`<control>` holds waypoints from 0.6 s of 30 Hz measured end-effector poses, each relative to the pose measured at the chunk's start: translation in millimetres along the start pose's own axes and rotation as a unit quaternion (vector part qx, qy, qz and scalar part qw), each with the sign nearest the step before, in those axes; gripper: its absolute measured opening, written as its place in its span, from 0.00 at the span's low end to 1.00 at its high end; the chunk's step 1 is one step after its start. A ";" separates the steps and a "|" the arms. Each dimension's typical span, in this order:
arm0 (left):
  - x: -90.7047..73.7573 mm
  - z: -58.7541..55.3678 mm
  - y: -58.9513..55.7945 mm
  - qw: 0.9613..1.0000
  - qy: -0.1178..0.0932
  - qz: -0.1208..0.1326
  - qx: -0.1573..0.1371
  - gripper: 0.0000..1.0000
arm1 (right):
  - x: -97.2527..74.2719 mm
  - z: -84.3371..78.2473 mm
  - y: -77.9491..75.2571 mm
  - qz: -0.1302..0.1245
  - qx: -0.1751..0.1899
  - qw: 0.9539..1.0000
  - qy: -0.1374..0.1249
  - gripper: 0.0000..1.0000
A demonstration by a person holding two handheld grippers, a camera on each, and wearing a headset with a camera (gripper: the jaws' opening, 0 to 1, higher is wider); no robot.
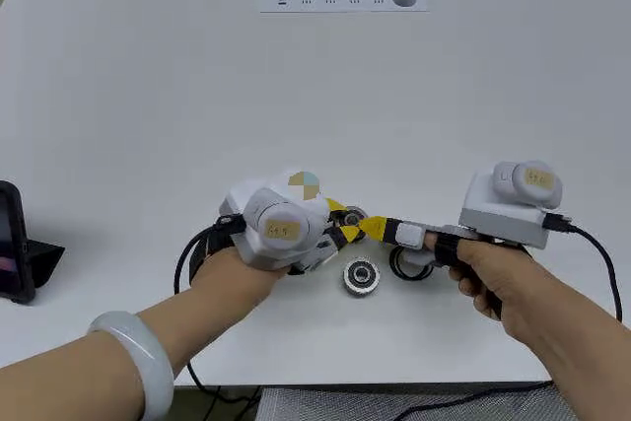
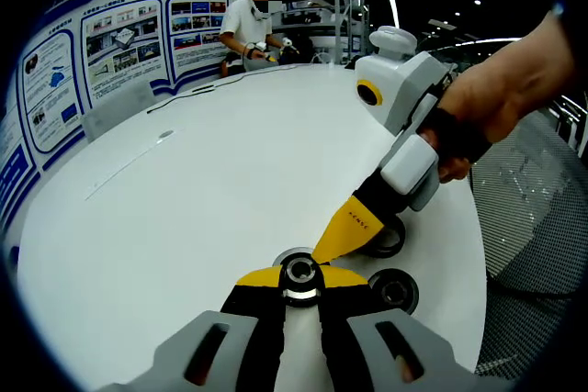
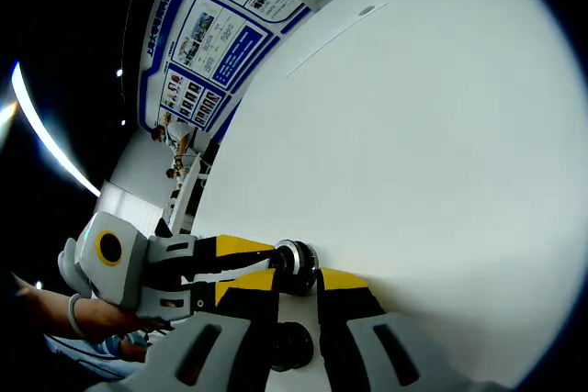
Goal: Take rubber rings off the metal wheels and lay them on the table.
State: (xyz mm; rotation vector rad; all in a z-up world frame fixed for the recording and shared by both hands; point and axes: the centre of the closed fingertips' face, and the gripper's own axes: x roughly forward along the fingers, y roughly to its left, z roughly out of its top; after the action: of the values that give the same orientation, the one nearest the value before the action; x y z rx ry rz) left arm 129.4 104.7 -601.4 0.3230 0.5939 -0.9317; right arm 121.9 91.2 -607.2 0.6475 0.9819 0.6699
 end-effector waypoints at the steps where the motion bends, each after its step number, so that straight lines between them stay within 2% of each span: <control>1: -0.1 0.1 -0.1 1.000 0.000 0.000 0.000 0.14 | 0.3 -0.1 0.1 0.002 0.004 1.000 0.000 0.18; 7: 0.4 0.3 0.2 1.000 -0.001 0.000 -0.001 0.14 | 2.2 -1.0 -0.1 0.013 0.038 0.999 -0.004 0.18; 18: 0.7 0.4 0.2 1.000 -0.003 0.001 -0.002 0.14 | -1.7 -3.3 6.7 0.020 0.054 0.998 -0.001 0.19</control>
State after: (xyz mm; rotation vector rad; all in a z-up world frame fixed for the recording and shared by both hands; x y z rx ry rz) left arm 130.0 104.2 -601.6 0.3178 0.5902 -0.9289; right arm 116.9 94.8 -602.7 0.7633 1.0108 0.6546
